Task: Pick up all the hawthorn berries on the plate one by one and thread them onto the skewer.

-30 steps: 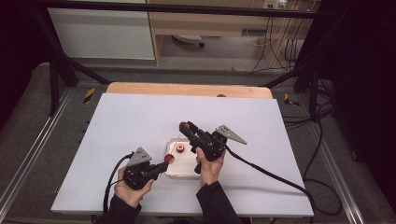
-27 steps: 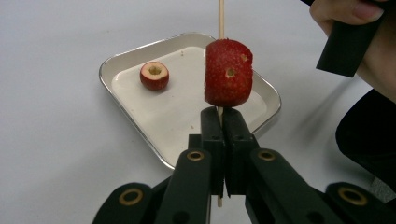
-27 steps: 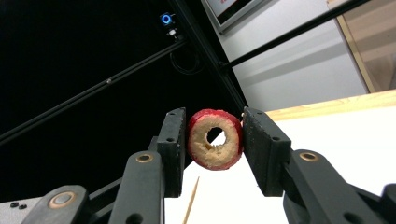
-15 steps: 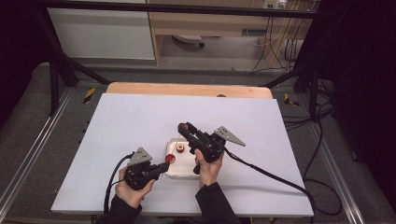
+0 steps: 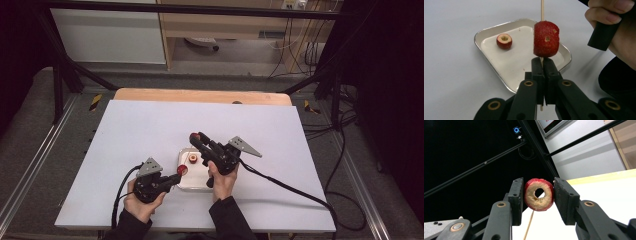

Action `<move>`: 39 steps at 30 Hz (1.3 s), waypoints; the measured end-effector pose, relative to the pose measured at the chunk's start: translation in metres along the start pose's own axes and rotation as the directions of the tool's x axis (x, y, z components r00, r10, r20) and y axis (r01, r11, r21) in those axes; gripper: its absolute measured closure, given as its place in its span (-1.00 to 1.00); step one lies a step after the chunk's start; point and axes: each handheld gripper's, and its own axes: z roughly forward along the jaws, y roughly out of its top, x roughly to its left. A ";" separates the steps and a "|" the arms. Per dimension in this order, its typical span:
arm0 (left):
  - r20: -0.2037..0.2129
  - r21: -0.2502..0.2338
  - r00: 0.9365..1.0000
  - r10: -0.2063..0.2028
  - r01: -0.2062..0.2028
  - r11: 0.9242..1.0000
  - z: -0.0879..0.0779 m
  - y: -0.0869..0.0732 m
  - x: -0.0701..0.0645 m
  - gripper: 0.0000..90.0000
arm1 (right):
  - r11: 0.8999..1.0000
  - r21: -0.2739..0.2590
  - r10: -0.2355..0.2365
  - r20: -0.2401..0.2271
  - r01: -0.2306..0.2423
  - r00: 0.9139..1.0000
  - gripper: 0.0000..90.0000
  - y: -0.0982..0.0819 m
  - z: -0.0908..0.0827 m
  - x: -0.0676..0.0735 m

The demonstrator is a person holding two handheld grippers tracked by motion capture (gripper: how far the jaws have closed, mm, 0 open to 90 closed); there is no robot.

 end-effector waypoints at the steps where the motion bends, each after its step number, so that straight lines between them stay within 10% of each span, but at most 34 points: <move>1: 0.002 0.000 1.000 -0.003 0.003 1.000 0.000 0.000 0.000 0.97 | 1.000 0.002 -0.002 -0.003 0.002 1.000 0.36 -0.001 0.000 0.000; 39: 0.067 -0.044 0.989 -0.132 0.136 0.990 0.000 0.002 -0.003 0.97 | 0.999 0.031 0.025 -0.012 -0.025 1.000 0.38 -0.022 -0.001 0.006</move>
